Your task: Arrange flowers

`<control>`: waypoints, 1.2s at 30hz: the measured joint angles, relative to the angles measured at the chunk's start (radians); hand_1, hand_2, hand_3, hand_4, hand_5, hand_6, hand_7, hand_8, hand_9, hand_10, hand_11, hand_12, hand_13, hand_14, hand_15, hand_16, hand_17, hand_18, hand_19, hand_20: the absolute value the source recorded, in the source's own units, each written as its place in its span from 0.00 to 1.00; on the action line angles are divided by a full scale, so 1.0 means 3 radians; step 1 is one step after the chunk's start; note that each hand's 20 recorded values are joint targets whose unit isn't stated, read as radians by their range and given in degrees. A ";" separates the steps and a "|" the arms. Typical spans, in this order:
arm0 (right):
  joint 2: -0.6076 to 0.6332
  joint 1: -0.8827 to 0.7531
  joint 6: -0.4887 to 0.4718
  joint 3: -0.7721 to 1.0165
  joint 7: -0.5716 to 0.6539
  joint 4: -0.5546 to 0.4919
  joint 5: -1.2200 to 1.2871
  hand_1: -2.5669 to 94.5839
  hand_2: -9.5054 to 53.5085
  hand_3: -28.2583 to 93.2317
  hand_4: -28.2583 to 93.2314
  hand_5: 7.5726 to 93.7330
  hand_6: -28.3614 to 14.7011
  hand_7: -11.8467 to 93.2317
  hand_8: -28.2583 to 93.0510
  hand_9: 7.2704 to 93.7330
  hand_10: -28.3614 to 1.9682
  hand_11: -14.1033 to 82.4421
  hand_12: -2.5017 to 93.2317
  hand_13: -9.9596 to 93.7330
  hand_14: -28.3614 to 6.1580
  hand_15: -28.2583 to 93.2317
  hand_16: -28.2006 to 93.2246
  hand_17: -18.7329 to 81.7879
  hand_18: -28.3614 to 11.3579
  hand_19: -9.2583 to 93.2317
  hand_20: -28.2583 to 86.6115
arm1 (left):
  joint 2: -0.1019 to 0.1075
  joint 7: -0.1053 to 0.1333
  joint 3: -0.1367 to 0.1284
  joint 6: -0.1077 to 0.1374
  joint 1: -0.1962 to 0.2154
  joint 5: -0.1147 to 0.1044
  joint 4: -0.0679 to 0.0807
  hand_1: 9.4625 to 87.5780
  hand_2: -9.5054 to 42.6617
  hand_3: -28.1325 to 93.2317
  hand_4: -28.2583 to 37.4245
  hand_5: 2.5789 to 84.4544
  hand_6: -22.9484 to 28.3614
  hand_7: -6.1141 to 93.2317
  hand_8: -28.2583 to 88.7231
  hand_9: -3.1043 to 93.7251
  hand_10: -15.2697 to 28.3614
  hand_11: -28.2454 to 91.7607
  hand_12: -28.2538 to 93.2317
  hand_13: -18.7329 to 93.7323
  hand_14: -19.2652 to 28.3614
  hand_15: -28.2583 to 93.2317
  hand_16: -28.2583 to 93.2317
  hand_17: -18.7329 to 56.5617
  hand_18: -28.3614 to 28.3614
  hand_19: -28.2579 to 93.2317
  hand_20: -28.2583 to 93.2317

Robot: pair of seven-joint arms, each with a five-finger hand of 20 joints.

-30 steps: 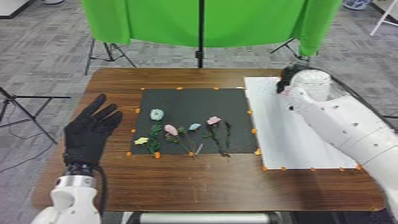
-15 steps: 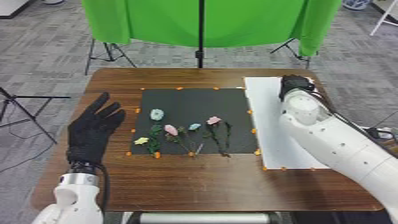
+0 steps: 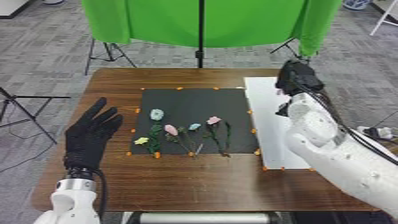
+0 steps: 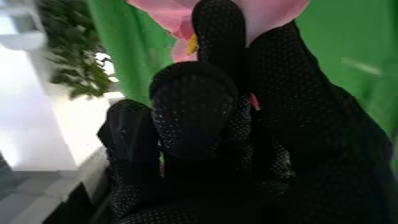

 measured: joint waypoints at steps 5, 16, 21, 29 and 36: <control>-0.0041 -0.0557 -0.0126 0.0400 -0.0257 -0.0529 -0.0175 0.63 0.00 0.82 0.00 0.94 0.69 0.28 0.28 1.00 0.76 0.32 0.35 0.87 0.75 0.80 0.43 0.58 0.22 1.00 0.75 | -0.0027 -0.0025 -0.0009 -0.0017 0.0008 0.0018 -0.0002 0.20 0.33 0.90 0.07 0.45 0.64 0.21 0.15 0.42 0.82 0.47 0.33 0.41 0.99 0.71 0.16 0.16 0.97 0.71 0.42; -0.0464 -0.0856 -0.0083 -0.0254 -0.0172 -0.0386 -0.0255 0.57 0.00 0.82 0.00 0.86 0.70 0.28 0.24 0.98 0.70 0.33 0.39 0.79 0.64 0.88 0.41 0.53 0.19 1.00 0.79 | -0.0058 -0.0056 -0.0010 -0.0036 0.0013 0.0030 -0.0001 0.20 0.33 0.90 0.07 0.45 0.64 0.21 0.15 0.42 0.82 0.47 0.33 0.41 0.99 0.70 0.16 0.16 0.97 0.71 0.42; -0.0470 -0.0890 -0.0110 -0.0182 -0.0168 -0.0436 -0.0335 0.41 0.00 0.87 0.00 0.71 0.71 0.24 0.14 0.87 0.62 0.62 0.27 0.76 0.51 0.95 0.41 0.50 0.14 1.00 0.83 | -0.0064 -0.0067 -0.0010 -0.0041 0.0006 0.0036 0.0000 0.20 0.33 0.90 0.08 0.45 0.64 0.21 0.15 0.42 0.82 0.47 0.33 0.41 0.99 0.70 0.16 0.16 0.97 0.71 0.42; -0.0469 -0.1169 -0.0747 0.0264 -0.0208 -0.0738 -0.0613 0.34 0.00 0.82 0.00 0.65 0.67 0.22 0.14 0.80 0.52 0.78 0.28 0.75 0.43 1.00 0.43 0.49 0.10 1.00 0.87 | -0.0065 -0.0072 -0.0011 -0.0042 0.0007 0.0037 0.0000 0.20 0.33 0.90 0.08 0.45 0.64 0.21 0.15 0.42 0.82 0.47 0.33 0.41 0.98 0.70 0.16 0.16 0.97 0.71 0.42; -0.0448 -0.1273 -0.0732 0.0473 -0.0275 -0.0921 -0.0382 0.30 0.00 0.83 0.00 0.61 0.65 0.23 0.14 0.73 0.43 0.59 0.21 0.65 0.37 0.91 0.36 0.43 0.14 0.98 0.78 | -0.0074 -0.0091 -0.0026 -0.0042 0.0010 0.0040 0.0000 0.20 0.33 0.89 0.07 0.45 0.64 0.21 0.15 0.42 0.82 0.47 0.33 0.41 0.99 0.70 0.16 0.16 0.97 0.71 0.42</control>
